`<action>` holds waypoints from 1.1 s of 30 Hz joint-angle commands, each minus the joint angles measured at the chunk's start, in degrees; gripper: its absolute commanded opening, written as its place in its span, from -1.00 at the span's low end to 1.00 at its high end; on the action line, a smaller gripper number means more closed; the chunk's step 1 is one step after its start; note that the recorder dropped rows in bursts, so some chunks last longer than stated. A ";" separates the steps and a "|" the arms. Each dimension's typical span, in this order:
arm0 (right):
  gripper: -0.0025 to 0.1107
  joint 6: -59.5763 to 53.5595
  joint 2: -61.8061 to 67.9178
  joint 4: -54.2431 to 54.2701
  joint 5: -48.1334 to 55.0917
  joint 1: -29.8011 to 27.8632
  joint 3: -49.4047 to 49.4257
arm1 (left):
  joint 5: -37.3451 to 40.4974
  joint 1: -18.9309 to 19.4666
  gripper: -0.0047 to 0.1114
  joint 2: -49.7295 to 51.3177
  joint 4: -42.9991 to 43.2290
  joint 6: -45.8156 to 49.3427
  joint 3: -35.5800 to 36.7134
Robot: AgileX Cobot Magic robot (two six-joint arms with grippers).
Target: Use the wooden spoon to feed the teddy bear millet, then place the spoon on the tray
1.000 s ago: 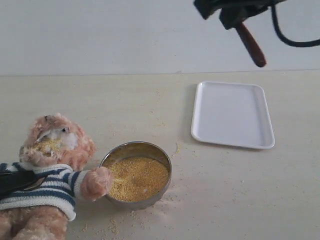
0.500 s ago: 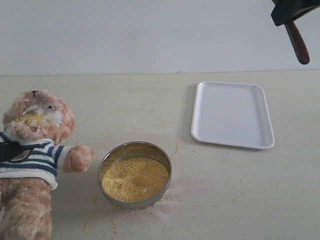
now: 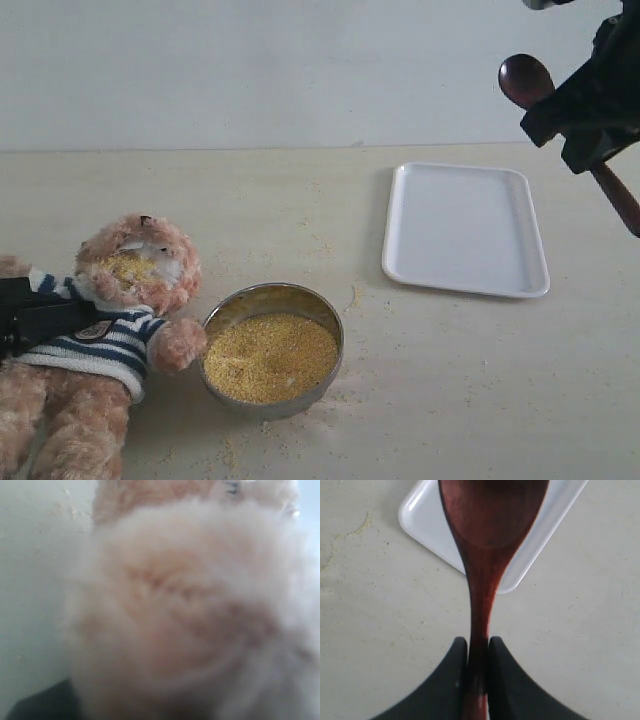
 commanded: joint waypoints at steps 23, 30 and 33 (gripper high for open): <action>-0.96 -0.55 -0.13 0.50 -4.16 -0.31 0.79 | 3.54 -0.58 -0.75 10.01 -1.04 4.61 -7.89; -0.96 -0.78 -0.13 0.74 -4.84 -0.31 0.79 | 5.09 -0.58 0.18 10.01 -1.04 5.05 -7.89; -0.96 -0.78 -0.13 0.74 -4.84 -0.31 0.79 | 5.09 -0.58 0.44 10.01 -1.04 5.05 -7.89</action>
